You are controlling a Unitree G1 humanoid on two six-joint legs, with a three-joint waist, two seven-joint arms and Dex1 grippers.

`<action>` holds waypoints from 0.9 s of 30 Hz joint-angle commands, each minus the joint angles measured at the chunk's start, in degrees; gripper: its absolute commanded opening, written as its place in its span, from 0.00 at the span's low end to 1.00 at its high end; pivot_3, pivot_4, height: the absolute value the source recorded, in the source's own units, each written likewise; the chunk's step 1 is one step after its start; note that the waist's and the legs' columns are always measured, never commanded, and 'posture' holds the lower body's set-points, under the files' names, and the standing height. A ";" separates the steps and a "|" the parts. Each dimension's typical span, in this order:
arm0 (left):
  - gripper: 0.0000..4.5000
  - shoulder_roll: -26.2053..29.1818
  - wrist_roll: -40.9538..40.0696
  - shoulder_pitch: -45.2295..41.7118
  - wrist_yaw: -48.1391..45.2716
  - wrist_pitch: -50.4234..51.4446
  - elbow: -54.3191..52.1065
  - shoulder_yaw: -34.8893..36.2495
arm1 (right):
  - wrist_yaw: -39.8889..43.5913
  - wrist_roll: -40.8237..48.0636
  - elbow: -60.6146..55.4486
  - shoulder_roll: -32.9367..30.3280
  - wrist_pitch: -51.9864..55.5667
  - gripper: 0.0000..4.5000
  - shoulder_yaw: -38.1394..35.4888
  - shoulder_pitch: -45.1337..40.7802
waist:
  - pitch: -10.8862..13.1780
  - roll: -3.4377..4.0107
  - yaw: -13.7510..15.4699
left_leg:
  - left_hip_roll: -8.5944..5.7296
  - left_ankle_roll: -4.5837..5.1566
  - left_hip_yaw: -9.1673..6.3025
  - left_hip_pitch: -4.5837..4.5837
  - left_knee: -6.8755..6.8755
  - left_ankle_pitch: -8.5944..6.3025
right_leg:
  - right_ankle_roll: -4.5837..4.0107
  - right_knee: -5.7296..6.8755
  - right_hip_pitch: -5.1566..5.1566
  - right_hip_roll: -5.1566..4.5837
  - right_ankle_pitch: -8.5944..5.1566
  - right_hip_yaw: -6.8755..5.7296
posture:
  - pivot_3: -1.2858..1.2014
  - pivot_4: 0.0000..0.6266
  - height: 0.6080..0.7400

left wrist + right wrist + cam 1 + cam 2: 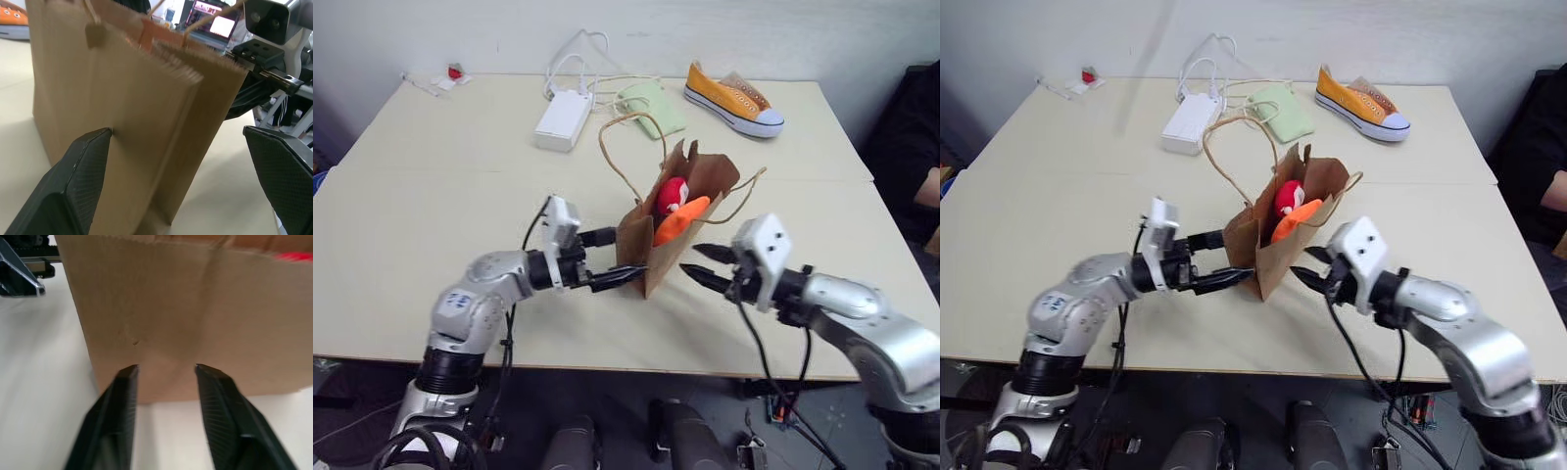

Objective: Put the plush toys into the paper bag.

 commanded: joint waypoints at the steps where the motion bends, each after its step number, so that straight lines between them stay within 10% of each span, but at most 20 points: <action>1: 1.00 -0.38 1.68 -1.72 -0.35 -2.53 -0.65 -0.40 | 0.24 -4.16 2.06 1.62 -3.60 0.10 2.34 -2.35 | 0.00 0.00 0.08 | 0.00 0.00 -0.01 0.00 0.00 0.00 | 0.00 0.02 0.00 0.00 0.00 -0.01 | 0.52 0.24 1.00; 10: 1.00 -7.15 9.60 -4.02 7.36 -7.98 5.02 -1.97 | 1.45 -9.04 6.79 6.26 -7.21 0.01 4.57 -4.15 | 0.00 0.00 1.35 | -0.02 0.04 -0.01 -0.02 0.02 0.00 | 0.04 0.05 0.02 -0.04 0.02 -0.05 | 0.52 0.24 1.00; 25: 0.00 -10.15 9.33 -6.73 3.07 -11.25 10.68 -0.92 | 4.23 -10.43 2.42 3.53 -8.77 0.00 -0.11 2.36 | 0.00 0.00 1.44 | -0.03 0.05 -0.01 -0.04 0.04 0.00 | 0.06 0.10 0.03 -0.04 0.04 -0.07 | 0.52 0.24 1.00; 27: 0.00 -9.65 7.82 -8.70 -1.65 -11.23 13.65 -0.78 | 5.45 -8.72 -0.71 1.21 -7.78 0.00 -3.70 4.64 | 0.00 0.00 1.50 | -0.04 0.05 -0.01 -0.06 0.05 0.00 | 0.06 0.10 0.03 -0.04 0.04 -0.09 | 0.52 0.24 1.00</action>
